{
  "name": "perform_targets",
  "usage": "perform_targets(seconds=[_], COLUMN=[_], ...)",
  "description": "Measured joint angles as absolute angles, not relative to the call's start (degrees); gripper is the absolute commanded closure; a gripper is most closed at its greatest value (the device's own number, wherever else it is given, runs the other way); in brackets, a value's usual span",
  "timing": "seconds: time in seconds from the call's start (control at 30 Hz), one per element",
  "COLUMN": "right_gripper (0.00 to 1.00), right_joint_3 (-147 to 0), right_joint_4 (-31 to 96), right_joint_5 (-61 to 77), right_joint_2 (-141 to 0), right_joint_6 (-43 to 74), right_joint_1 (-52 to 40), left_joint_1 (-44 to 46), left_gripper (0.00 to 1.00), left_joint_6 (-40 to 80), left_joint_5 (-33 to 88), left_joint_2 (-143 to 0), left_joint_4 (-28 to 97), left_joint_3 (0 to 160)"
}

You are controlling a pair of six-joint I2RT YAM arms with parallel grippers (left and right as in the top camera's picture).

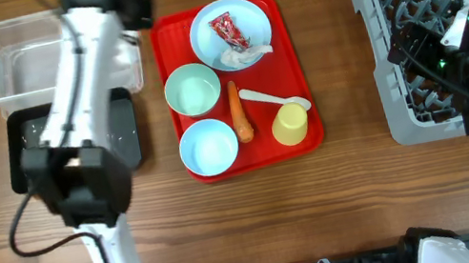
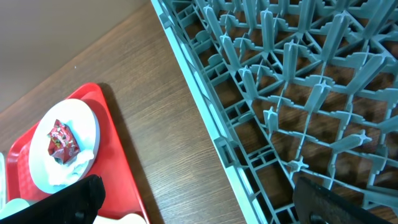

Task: Sort waste into correct bins and load items into the dishwasher rack
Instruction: 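Carry the tissue with the left gripper and drop it in the clear bin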

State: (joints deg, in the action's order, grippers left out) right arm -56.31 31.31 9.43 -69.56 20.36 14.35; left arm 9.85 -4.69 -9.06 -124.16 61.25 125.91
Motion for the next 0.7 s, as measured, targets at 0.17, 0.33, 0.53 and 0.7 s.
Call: perform_targets(seconds=[0.17, 0.33, 0.53, 0.7], right_gripper=[0.0, 0.0, 0.0, 0.0], right_joint_3=[-56.31, -56.31, -56.31, -56.31], right_joint_4=[31.31, 31.31, 31.31, 31.29], right_joint_5=[9.43, 9.43, 9.43, 9.43], right_joint_2=[-69.56, -69.56, -69.56, -69.56], right_joint_6=[20.36, 20.36, 20.36, 20.36], right_joint_1=[14.35, 14.35, 14.35, 14.35], left_joint_1=[2.87, 0.25, 0.54, 2.5], left_gripper=[0.78, 0.0, 0.0, 0.04], left_joint_6=[-4.64, -5.28, -5.26, -6.0], left_joint_5=[-9.13, -9.13, -8.71, -8.73], left_joint_2=[-124.16, -124.16, -124.16, -124.16], left_joint_4=[58.61, 58.22, 57.28, 57.14], left_joint_3=[125.91, 125.91, 125.91, 125.91])
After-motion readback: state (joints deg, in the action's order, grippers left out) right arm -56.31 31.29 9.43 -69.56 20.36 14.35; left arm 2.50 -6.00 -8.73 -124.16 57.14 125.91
